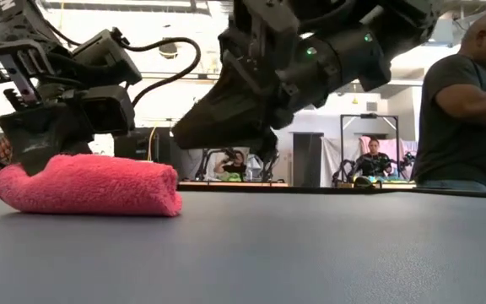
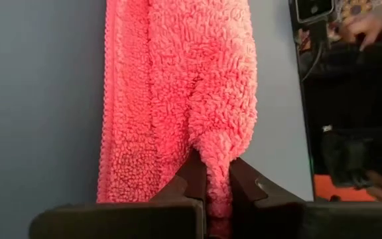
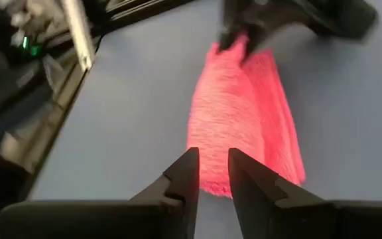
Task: Roll towel
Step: Roll the pink towel
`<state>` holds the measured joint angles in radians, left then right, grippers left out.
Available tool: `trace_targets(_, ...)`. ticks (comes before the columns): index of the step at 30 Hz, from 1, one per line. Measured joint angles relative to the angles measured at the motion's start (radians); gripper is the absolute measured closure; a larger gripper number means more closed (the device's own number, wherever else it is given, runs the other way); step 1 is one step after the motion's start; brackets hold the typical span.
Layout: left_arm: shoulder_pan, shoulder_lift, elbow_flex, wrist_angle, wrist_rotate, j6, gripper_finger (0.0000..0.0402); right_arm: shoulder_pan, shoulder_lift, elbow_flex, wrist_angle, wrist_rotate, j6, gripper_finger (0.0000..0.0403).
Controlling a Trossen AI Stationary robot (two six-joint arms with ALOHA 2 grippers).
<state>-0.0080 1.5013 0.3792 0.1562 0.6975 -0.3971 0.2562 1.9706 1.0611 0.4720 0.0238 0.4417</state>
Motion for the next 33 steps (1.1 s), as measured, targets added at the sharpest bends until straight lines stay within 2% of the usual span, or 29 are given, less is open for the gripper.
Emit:
trace_targets(3, 0.003, 0.0, -0.003, 0.005, 0.002, -0.012, 0.0396, -0.005, 0.001, 0.008, 0.016, 0.006, -0.126, 0.0271)
trace_targets(8, 0.002, 0.001, -0.003, 0.006, -0.014, -0.027, 0.0396, -0.01, 0.006, 0.029, 0.015, 0.013, -0.211, 0.0199)
trace_targets(12, 0.002, 0.002, -0.004, 0.006, -0.02, -0.027, 0.0397, 0.003, 0.044, 0.034, 0.02, 0.003, -0.374, 0.0154)
trace_targets(14, 0.002, 0.002, -0.004, 0.008, -0.021, -0.032, 0.0397, 0.012, 0.065, 0.036, 0.019, 0.013, -0.45, 0.0149)
trace_targets(18, 0.002, 0.002, -0.004, 0.009, -0.021, -0.045, 0.0397, 0.023, 0.108, 0.036, 0.045, 0.109, -0.502, 0.0149)
trace_targets(28, 0.003, 0.003, -0.004, 0.015, -0.015, -0.059, 0.0397, 0.042, 0.226, 0.125, 0.072, 0.11, -0.551, 0.0148)
trace_targets(33, 0.003, 0.003, -0.004, 0.013, -0.011, -0.054, 0.0397, 0.042, 0.224, 0.133, 0.051, 0.114, -0.548, 0.0148)
